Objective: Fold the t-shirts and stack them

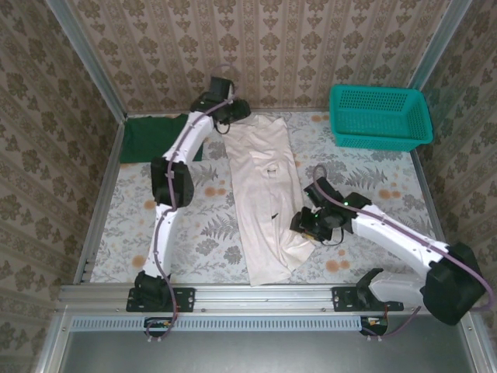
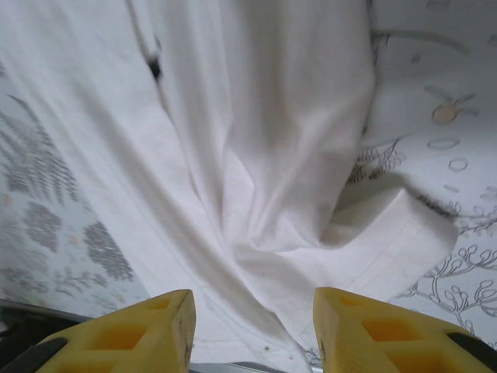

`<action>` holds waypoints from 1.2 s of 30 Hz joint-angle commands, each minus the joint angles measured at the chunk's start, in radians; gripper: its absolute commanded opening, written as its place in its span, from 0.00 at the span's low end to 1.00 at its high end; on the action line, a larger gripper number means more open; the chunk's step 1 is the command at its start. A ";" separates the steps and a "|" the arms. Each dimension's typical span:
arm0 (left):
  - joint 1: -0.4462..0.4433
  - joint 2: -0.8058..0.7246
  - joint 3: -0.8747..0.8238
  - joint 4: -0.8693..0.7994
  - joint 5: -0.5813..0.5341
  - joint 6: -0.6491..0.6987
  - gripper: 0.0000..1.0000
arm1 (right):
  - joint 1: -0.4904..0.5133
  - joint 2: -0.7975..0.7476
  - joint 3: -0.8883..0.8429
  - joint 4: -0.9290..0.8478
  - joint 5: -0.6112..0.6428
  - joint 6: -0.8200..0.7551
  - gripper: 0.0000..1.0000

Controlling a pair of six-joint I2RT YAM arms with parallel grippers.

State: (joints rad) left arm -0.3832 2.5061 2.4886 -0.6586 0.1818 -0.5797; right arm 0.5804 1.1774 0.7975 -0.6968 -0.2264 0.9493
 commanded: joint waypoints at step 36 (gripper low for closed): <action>0.023 0.368 0.289 0.163 0.132 -0.164 0.57 | -0.057 0.259 -0.139 0.229 -0.109 0.194 0.38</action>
State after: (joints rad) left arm -0.3664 2.9120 2.8124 -0.5148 0.2554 -0.7212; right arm 0.4980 1.4879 0.7074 -0.5072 -0.3637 0.9993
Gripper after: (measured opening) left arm 0.548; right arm 0.370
